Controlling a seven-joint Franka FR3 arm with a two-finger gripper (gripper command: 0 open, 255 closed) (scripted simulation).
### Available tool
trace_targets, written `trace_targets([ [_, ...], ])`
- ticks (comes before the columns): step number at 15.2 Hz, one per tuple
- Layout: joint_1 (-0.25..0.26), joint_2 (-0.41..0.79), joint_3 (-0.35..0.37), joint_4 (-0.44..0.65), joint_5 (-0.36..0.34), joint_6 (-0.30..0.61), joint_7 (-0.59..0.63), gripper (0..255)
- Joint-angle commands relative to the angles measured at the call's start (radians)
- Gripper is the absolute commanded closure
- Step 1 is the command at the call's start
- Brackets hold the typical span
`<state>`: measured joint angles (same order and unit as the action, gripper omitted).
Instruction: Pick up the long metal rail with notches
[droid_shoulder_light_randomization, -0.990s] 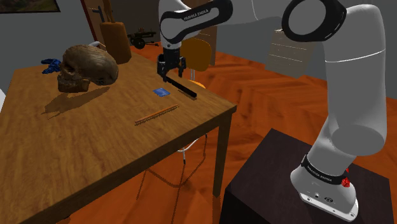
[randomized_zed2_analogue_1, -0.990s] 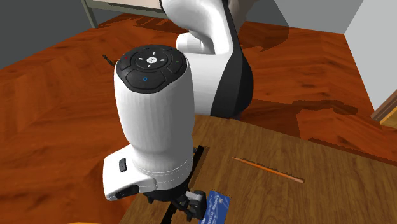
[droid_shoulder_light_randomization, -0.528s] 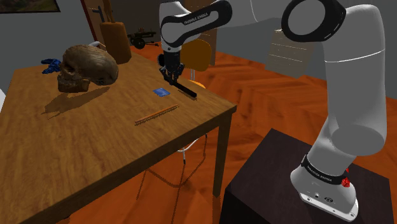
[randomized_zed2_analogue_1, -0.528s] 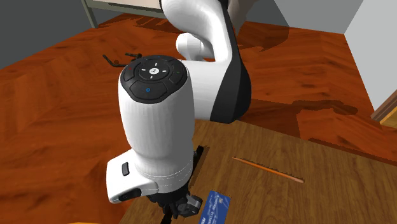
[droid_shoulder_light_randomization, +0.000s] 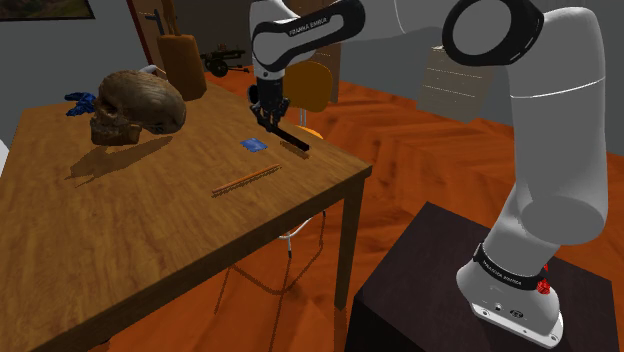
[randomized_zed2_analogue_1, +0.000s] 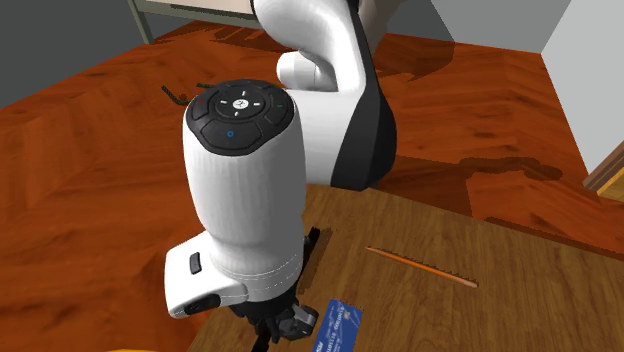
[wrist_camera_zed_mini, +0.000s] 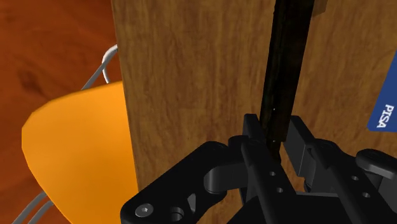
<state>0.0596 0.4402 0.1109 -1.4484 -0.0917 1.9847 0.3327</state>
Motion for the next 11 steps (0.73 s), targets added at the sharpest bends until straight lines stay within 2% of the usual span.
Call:
trace_targets([
  [1,0.000,-0.003,0.000,0.019,0.001,-0.022,-0.002,255],
  [11,0.004,-0.007,0.002,0.149,0.004,-0.155,-0.009,255],
])
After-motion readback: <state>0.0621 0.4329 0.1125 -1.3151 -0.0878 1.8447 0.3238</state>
